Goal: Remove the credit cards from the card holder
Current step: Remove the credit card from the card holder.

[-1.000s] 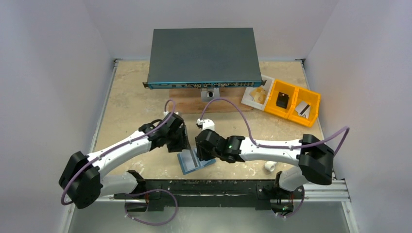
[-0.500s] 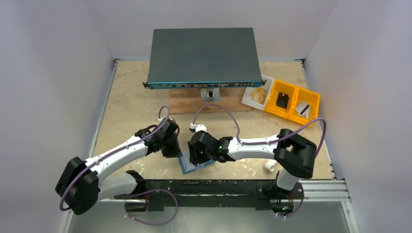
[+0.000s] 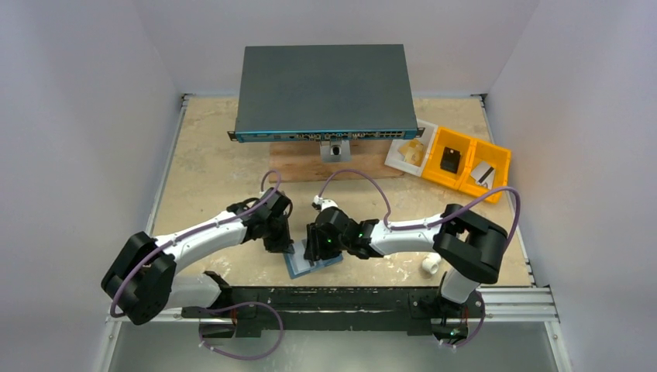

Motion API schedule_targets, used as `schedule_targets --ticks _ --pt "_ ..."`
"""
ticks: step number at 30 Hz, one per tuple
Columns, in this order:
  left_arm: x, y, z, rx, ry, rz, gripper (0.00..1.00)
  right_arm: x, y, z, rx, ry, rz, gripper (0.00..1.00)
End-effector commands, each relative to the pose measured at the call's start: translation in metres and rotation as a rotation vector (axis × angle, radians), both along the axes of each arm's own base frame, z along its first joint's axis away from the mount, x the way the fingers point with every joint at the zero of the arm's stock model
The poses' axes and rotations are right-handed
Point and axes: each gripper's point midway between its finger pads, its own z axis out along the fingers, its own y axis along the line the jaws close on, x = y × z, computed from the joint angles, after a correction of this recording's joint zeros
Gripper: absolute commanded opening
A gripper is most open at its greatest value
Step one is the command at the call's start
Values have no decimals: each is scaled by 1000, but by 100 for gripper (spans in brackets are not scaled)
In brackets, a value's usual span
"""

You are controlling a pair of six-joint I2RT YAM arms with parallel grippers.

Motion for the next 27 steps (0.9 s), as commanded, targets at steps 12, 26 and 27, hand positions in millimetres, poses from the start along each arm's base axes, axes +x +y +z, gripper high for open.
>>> schedule_targets --ticks 12,26,27 --pt "8 -15 -12 -7 27 -42 1 3 1 16 253 124 -12 36" --pt "-1 -4 -31 56 88 -23 0 1 -15 28 528 266 -48 34" --pt "-1 -4 -31 56 89 -23 0 1 -15 28 540 276 -51 33"
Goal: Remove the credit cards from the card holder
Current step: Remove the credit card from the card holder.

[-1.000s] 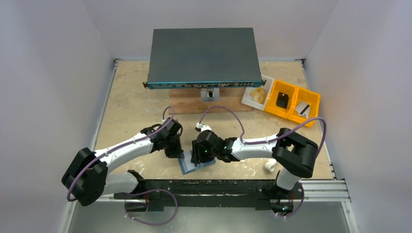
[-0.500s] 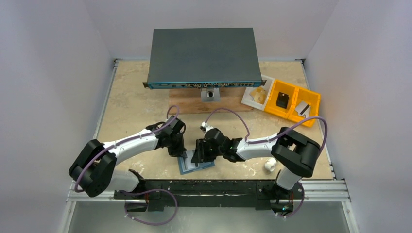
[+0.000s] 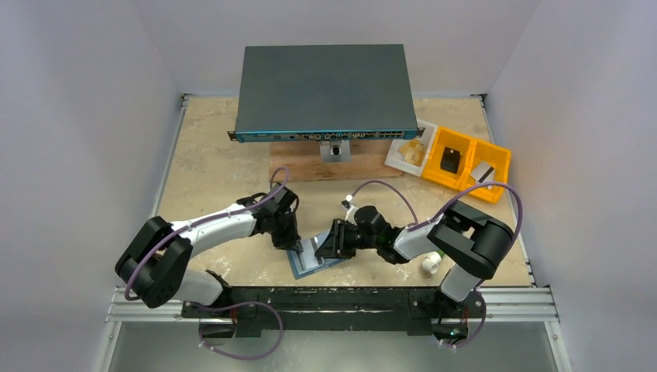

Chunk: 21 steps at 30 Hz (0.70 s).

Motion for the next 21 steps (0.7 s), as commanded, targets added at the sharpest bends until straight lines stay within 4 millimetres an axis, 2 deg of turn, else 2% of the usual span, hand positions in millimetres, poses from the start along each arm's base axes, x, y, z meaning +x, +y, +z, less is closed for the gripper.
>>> schedule_targets --ticks 1,10,21 --pt "-8 19 -22 104 31 11 0 0 10 22 156 24 12 31" --pt "-9 20 -22 107 32 10 0 -2 7 19 199 69 4 22" --pt "-10 26 -22 141 39 14 0 3 -1 11 193 92 -40 1"
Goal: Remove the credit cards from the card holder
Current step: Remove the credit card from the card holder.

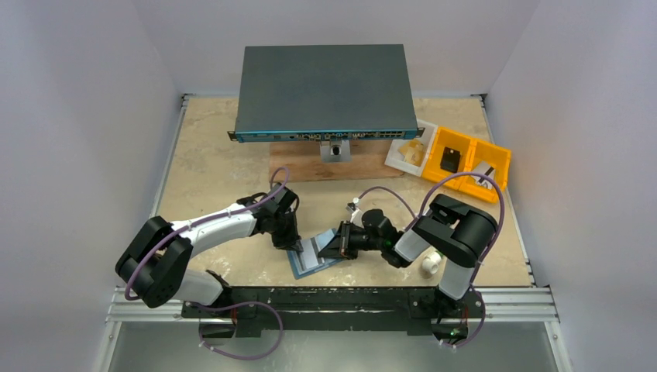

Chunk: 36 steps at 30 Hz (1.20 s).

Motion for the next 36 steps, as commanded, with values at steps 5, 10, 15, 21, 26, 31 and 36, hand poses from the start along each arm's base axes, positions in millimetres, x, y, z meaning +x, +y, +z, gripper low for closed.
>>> schedule_targets --ticks 5,10,15,21,26,31,36 --pt "-11 30 -23 156 47 22 0 7 -9 9 42 -7 -46 0" --pt "-11 32 -21 165 44 27 0 8 -16 4 15 3 -79 0" --pt "-10 34 -20 169 39 23 0 9 -21 1 -7 1 -101 0" --pt "-11 36 -22 183 47 25 0 13 -26 -2 -61 -24 -114 4" --pt "-9 34 -21 180 43 14 0 13 -19 2 -28 -41 -84 26" --pt "-7 32 -20 175 43 12 0 14 -14 5 0 -42 -70 29" --pt "-7 31 -20 174 45 8 0 15 -9 7 17 -45 -60 21"
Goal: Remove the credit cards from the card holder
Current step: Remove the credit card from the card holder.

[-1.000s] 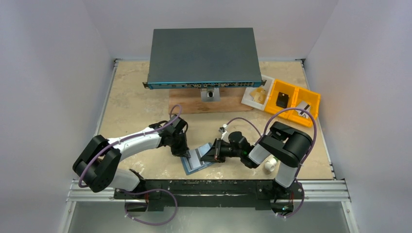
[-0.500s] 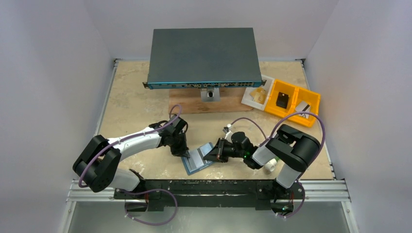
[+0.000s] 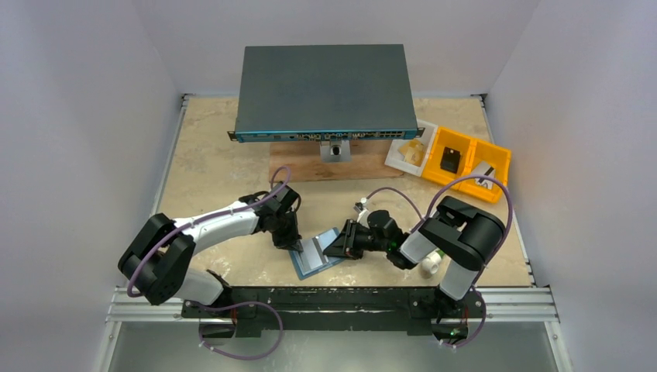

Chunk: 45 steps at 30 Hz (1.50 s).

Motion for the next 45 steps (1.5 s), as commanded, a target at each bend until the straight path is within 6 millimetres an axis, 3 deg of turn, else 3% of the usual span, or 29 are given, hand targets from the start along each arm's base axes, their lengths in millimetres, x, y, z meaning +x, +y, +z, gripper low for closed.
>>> schedule_targets --ticks 1,15,19,32,45 --pt "-8 29 -20 148 29 -4 0 7 9 11 44 -40 18 20" --pt "-8 30 -22 160 39 -4 0 6 18 18 67 -62 60 12" --pt "-8 32 -23 175 44 -5 0 5 18 16 52 -66 66 3" --pt "-12 46 -31 248 71 10 0 6 -13 -2 -71 -36 -58 0" --pt "-13 46 -29 246 69 10 0 11 -24 1 -111 -67 -98 0"
